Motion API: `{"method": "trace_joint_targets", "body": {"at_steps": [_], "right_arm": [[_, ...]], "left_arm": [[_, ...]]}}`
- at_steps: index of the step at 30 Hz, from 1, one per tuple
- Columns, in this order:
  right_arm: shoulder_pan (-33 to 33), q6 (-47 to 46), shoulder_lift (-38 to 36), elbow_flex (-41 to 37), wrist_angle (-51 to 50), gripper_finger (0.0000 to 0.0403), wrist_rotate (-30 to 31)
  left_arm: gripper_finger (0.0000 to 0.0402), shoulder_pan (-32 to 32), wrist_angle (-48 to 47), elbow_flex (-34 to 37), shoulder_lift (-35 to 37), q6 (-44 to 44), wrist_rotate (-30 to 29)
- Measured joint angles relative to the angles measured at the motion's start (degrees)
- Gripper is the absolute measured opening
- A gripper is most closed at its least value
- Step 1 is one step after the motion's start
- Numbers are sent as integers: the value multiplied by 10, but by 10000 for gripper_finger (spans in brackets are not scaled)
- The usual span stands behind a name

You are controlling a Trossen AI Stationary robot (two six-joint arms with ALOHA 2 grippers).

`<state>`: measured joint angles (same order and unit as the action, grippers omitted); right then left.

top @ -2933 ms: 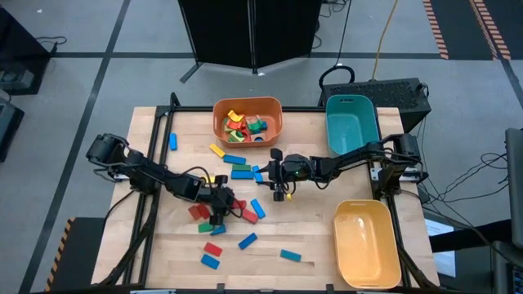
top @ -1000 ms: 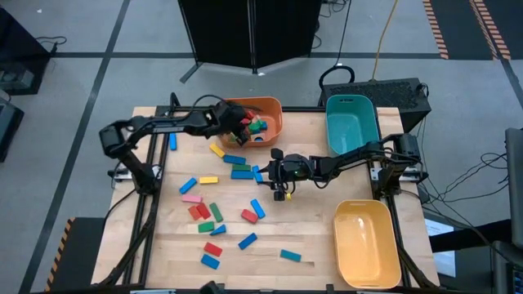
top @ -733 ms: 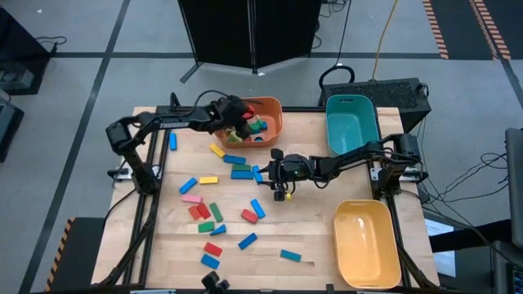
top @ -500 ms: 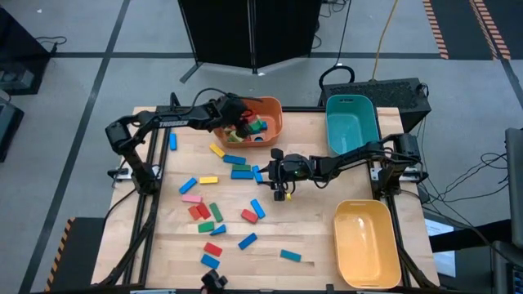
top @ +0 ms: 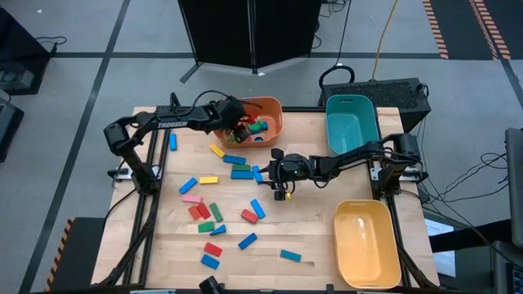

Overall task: Sort blocks by size
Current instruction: Put the red rectangle block into the orange bin

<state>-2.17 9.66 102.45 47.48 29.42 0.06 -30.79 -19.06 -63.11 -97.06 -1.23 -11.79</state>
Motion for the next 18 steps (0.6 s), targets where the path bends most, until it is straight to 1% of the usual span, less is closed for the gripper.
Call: {"method": "trace_joint_targets", "body": {"at_steps": [6,11,15,18], "right_arm": [[0,11,21,1,7,157,-4],[5,15,26,0,9,161,-4],[13,15,26,0,22,180,-4],[18,19,26,0,25,201,-4]], "left_arm": [[250,40,-40,0,28,-12,-3],[250,91,-75,0,62,-12,-3],[250,146,-108,2,78,-12,-4],[251,193,-104,16,83,-13,-4]]}}
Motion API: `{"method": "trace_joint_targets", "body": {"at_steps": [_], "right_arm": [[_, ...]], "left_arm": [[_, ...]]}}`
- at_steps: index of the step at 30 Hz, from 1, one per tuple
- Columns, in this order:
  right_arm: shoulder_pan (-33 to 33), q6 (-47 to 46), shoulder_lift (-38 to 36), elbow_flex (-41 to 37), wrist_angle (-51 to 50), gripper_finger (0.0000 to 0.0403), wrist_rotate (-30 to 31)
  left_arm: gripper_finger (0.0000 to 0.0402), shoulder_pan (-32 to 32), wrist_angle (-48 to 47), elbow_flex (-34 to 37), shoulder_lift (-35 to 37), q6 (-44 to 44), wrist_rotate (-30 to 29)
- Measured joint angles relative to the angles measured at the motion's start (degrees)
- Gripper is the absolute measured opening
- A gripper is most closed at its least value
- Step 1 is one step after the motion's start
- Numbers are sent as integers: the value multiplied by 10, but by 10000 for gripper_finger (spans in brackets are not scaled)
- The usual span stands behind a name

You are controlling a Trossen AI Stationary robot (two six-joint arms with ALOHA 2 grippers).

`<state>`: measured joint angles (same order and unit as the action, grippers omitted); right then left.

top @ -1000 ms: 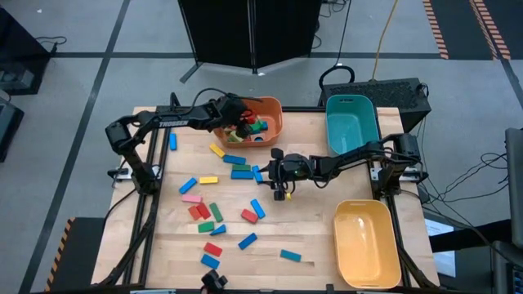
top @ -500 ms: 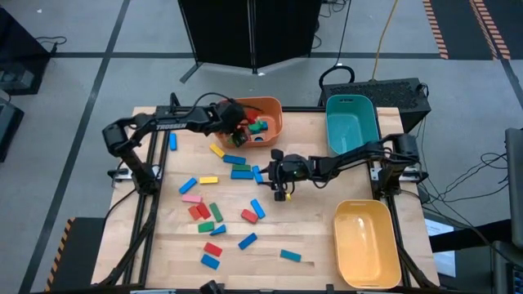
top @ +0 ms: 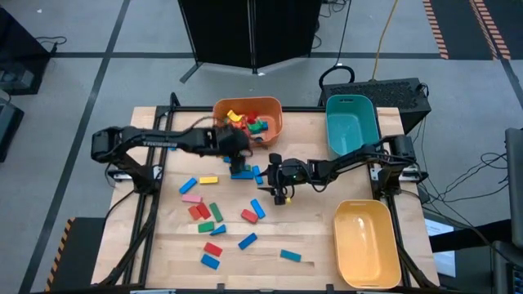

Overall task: Sort blocks by size
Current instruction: Put the red rectangle block into the orange bin

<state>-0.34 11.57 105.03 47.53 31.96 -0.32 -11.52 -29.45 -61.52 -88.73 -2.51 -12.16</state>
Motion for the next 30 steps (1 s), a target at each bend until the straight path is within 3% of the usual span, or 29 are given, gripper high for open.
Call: {"method": "trace_joint_targets", "body": {"at_steps": [6,12,20,30], "right_arm": [[0,-3,0,0,1,237,4],[1,-4,0,0,1,247,4],[-4,-7,0,0,3,247,4],[-15,-22,0,0,-5,247,6]], "left_arm": [[251,85,16,43,0,2,13],[251,136,42,77,0,22,15],[251,171,156,126,0,22,80],[251,208,228,157,0,17,135]]}}
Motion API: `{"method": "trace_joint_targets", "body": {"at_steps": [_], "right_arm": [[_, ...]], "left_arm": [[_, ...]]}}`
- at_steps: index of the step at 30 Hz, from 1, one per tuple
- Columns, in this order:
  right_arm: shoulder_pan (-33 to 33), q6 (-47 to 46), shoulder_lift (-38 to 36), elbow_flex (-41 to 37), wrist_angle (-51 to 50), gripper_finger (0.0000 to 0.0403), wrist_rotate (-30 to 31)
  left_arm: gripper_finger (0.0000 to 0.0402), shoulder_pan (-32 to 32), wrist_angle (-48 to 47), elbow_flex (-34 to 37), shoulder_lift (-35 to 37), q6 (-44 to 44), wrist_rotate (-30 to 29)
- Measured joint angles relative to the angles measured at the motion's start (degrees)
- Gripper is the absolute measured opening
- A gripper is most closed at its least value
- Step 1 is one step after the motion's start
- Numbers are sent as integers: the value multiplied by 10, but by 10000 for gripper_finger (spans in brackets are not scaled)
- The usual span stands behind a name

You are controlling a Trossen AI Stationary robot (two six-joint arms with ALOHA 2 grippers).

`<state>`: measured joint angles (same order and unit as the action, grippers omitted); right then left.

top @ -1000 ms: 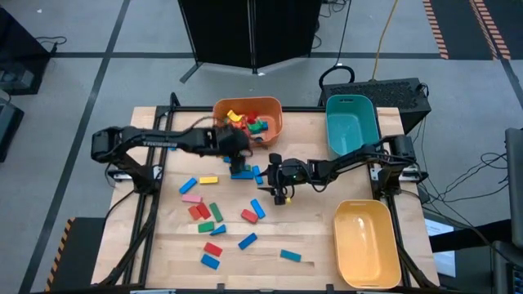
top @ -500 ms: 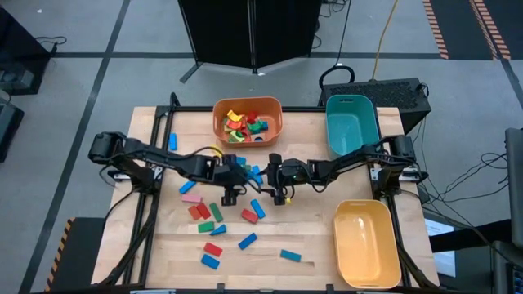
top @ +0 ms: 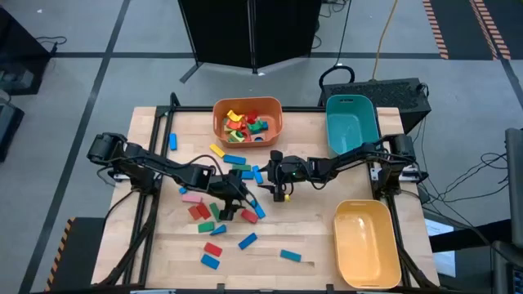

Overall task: Sort blocks by size
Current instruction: Put the red rectangle block into the orange bin

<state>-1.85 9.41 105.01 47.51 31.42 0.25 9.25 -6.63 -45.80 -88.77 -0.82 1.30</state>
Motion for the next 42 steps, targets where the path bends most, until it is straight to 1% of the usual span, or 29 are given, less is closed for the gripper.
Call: {"method": "trace_joint_targets", "body": {"at_steps": [7,12,16,21,32,36,42], "right_arm": [[0,0,0,0,0,247,0],[0,3,0,0,0,247,0],[0,4,0,0,0,247,0],[0,6,0,0,0,247,-1],[0,7,0,0,0,247,-1],[0,7,0,0,0,247,-1],[0,9,0,0,0,247,-1]], "left_arm": [[251,24,30,14,-5,0,6],[251,37,78,13,-40,-32,6],[251,41,88,13,-73,-45,6],[251,41,90,13,-94,-42,6],[250,39,93,13,-96,-40,5],[228,39,92,13,-96,-40,2],[167,39,92,13,-96,-40,2]]}}
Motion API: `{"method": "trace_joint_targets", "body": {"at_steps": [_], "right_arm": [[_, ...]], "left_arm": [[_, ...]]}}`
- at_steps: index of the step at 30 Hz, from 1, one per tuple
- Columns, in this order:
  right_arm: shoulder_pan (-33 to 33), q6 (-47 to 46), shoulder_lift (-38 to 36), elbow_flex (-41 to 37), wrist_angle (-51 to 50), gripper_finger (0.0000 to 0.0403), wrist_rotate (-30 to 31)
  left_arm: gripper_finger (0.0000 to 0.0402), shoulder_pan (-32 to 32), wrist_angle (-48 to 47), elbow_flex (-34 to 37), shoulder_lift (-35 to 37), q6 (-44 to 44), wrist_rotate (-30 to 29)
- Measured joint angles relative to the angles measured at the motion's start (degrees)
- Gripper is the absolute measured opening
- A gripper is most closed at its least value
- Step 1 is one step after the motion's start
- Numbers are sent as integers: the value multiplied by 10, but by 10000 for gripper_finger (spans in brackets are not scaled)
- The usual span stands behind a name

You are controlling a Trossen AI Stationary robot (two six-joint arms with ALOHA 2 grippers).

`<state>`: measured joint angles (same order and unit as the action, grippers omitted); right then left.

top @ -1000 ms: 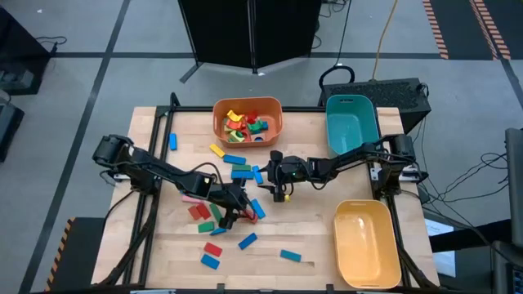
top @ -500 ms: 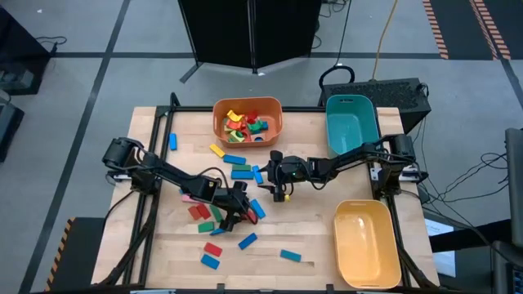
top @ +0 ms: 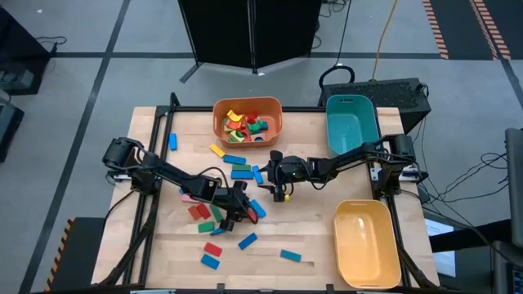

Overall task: Sort blocks by size
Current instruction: Put the red rectangle block into the orange bin

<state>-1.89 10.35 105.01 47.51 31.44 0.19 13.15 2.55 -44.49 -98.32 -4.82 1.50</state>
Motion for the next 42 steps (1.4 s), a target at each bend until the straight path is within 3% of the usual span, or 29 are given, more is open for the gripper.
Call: {"method": "trace_joint_targets", "body": {"at_steps": [5,23,32,42], "right_arm": [[0,6,0,0,0,247,0],[0,11,0,0,-11,247,4],[0,10,0,0,-20,247,158],[-2,13,-6,0,-78,247,177]], "left_arm": [[137,0,0,0,0,1,0],[131,0,-30,-20,2,46,-18],[130,-19,-70,-37,6,60,-20],[130,-69,-117,-38,86,36,-26]]}}
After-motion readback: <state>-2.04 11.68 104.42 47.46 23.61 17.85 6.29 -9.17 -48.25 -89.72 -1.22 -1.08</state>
